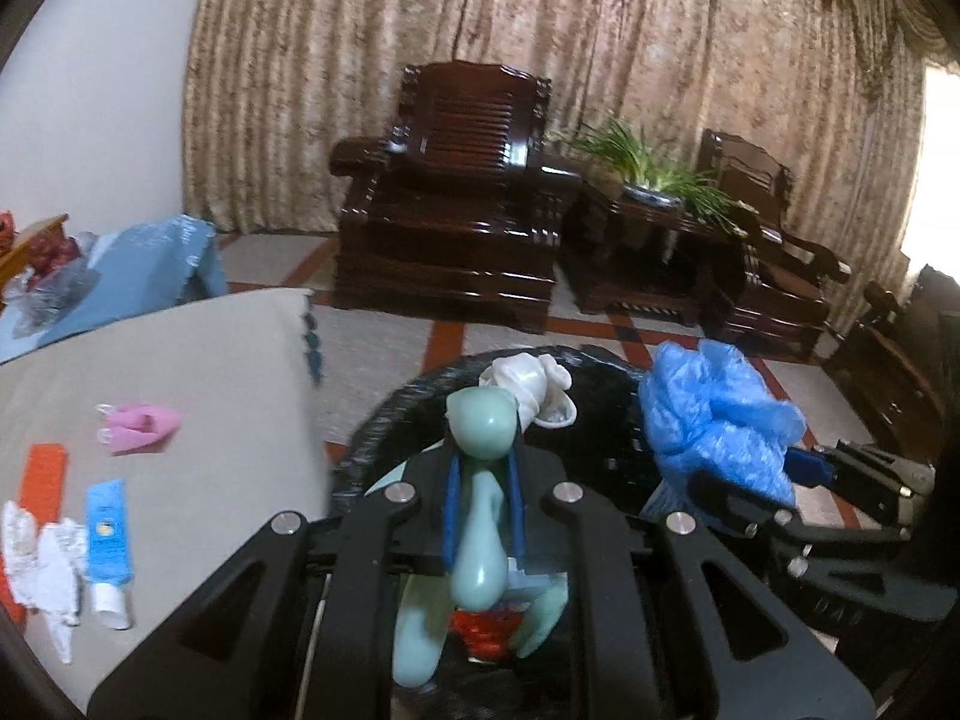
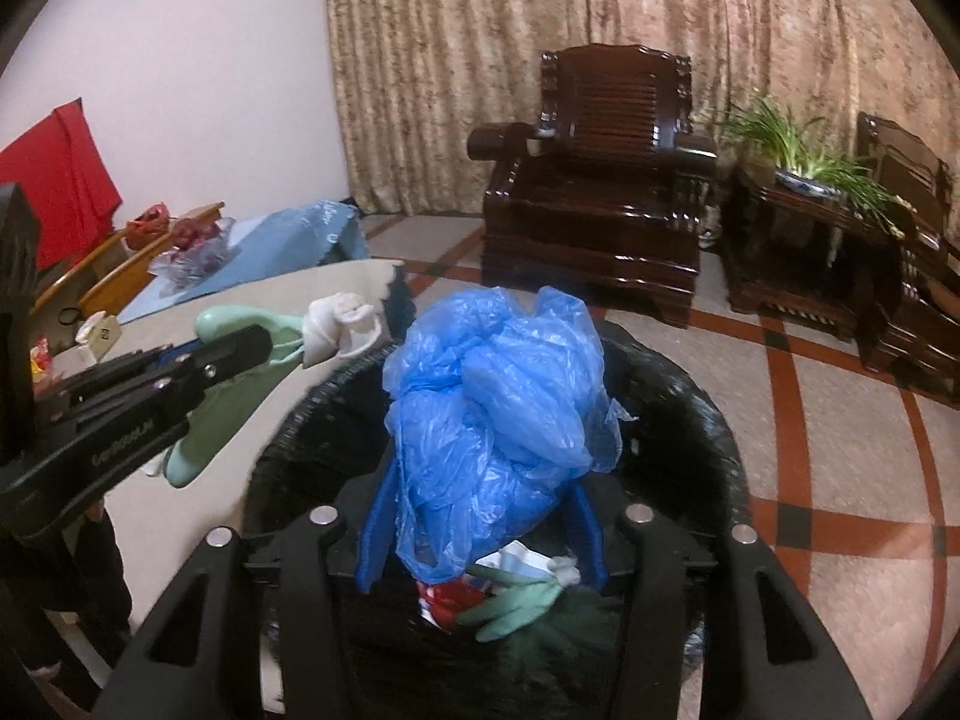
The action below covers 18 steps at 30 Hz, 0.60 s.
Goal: Collect trash
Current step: 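Carry the blue bag and green glove over the bin and release both, then move both tools back over the remaining trash on the table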
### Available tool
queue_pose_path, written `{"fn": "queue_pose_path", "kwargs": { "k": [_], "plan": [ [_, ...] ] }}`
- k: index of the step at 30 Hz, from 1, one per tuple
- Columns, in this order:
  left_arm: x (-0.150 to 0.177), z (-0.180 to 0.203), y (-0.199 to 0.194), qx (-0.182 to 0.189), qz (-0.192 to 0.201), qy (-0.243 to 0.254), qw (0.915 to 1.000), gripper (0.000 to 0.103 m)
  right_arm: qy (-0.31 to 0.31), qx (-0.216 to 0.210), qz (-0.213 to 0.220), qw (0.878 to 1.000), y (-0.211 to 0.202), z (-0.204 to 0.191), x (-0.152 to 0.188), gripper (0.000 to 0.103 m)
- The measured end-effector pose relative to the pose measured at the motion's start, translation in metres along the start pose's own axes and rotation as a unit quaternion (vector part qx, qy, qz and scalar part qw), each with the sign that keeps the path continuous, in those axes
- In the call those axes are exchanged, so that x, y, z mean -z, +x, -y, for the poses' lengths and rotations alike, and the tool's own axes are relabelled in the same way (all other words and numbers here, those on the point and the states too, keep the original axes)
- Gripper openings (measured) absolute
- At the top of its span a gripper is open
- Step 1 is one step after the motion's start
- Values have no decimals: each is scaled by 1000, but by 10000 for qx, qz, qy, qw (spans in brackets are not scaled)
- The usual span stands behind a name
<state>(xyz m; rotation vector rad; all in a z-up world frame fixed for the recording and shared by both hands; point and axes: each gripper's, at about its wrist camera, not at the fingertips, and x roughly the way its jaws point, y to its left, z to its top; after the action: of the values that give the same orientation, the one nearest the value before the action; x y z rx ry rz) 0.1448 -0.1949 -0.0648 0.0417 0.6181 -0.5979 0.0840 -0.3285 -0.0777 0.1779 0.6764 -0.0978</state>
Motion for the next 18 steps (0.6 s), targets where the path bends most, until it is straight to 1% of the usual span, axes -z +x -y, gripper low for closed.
{"fn": "queue_pose_path", "kwargs": {
  "k": [1,2,3,5,6,7,9,10,11,12,14,18],
  "plan": [
    [0,3,6,70,-57,1,10000,21,31,22,-8,10000,0,4,2,54],
    [1,5,9,90,-75,3,9999,28,53,51,-13,10000,0,6,2,61],
    [2,7,11,119,-84,6,9999,44,83,126,0,9999,-1,9,3,72],
    [5,7,11,147,-54,20,9999,56,114,196,39,9997,-4,15,5,79],
    [7,6,10,144,-42,43,9999,60,122,230,49,9996,-5,16,6,85],
    [9,6,9,132,-38,57,9999,62,145,305,80,9994,-7,17,7,88],
    [10,3,7,82,-31,56,9999,69,212,344,109,9991,-8,20,8,93],
    [10,0,3,46,-11,40,10000,70,260,348,120,9990,-9,22,8,95],
    [9,-4,-1,1,11,30,10000,76,331,346,149,9987,-10,23,8,97],
    [10,-9,-7,-92,59,17,9999,82,413,301,181,9985,-12,23,8,97],
    [10,-18,-19,-256,164,1,9995,87,497,230,218,9983,-13,22,5,97],
    [12,-37,-42,-554,265,-15,9981,90,385,69,293,9988,-14,4,2,97]
  ]
}}
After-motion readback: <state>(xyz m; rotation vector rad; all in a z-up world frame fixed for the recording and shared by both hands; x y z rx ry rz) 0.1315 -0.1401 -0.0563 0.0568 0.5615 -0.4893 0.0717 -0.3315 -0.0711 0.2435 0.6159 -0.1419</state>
